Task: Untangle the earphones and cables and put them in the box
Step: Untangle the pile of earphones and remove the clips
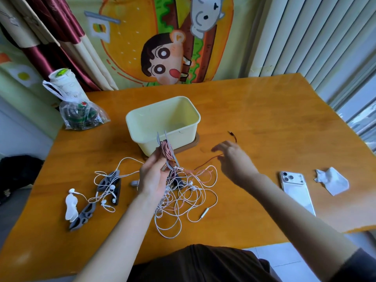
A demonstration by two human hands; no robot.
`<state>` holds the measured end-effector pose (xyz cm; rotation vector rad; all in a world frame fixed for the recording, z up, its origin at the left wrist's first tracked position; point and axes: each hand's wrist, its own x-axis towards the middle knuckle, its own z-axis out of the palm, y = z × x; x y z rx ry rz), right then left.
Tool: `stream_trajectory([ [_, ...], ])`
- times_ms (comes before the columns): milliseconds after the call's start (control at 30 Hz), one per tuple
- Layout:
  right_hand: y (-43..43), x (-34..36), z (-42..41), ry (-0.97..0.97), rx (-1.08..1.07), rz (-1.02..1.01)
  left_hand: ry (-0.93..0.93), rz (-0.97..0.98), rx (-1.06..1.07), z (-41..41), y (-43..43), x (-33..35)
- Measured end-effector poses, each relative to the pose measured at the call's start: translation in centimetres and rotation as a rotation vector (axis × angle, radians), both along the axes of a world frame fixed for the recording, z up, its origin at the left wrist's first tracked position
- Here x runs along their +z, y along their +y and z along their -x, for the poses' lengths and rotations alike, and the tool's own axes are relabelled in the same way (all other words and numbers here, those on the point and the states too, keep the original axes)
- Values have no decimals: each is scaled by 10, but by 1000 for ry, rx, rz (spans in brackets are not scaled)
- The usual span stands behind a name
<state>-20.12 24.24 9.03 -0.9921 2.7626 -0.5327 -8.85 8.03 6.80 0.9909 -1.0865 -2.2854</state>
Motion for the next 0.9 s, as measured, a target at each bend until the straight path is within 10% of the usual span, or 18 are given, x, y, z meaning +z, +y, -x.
stream_trajectory([
  [367, -52, -24, -73, -628, 0, 465, 43, 59, -44, 3, 11, 1],
  [633, -31, -17, -65, -292, 170, 295, -206, 432, 17, -6, -6, -17],
  [900, -22, 5, -23, -90, 150, 270, -197, 759, -545, -20, -7, -9],
])
